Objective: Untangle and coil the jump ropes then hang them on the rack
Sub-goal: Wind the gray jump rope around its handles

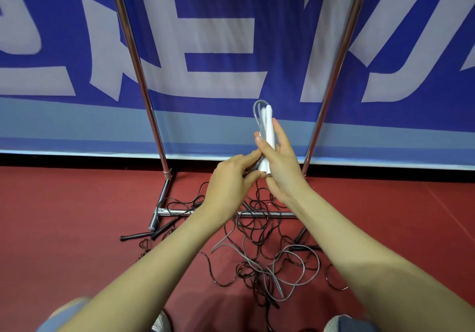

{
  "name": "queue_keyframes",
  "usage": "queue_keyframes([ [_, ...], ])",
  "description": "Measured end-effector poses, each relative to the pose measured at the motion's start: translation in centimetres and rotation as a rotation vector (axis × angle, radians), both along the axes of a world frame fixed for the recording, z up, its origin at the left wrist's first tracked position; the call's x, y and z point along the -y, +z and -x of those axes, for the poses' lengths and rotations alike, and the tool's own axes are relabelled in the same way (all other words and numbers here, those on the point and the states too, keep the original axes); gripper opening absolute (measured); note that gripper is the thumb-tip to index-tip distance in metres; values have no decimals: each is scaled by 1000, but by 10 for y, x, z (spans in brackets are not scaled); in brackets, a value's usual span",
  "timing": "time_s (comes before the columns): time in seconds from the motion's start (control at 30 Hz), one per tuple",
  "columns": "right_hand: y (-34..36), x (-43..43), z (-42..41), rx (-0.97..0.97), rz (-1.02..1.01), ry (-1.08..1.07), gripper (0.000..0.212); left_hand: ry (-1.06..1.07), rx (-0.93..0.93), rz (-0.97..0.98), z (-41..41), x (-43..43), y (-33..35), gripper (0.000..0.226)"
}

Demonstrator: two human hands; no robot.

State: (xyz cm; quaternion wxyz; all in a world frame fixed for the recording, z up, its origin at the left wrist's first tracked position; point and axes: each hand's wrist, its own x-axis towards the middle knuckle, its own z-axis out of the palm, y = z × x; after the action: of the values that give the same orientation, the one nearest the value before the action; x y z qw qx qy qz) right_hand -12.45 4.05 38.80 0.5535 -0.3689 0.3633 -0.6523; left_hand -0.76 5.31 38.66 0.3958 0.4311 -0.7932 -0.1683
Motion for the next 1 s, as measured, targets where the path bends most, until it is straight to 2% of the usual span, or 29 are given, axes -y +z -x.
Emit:
queue_keyframes([
  [0.1,-1,0,2,-36,17,-32,50,-38,0,-37,0,-3,2,49],
  [0.23,5,3,12,-67,-5,-80,61,-22,-257,-311,1,-12,10,30],
  [0.33,8,0,20,-272,17,52,62,142,-297,-340,-9,1,17,30],
  [0.47,5,-13,18,-641,88,274,66,158,-599,-581,-28,23,27,31],
  [0.67,2,-20,22,-827,125,309,71,53,-771,-714,-37,27,27,11],
  [0.8,-1,-20,30,-999,138,319,74,93,-649,-670,-46,31,30,12],
  [1.0,-6,-23,35,-1188,190,337,77,138,-572,-675,-62,37,34,12],
])
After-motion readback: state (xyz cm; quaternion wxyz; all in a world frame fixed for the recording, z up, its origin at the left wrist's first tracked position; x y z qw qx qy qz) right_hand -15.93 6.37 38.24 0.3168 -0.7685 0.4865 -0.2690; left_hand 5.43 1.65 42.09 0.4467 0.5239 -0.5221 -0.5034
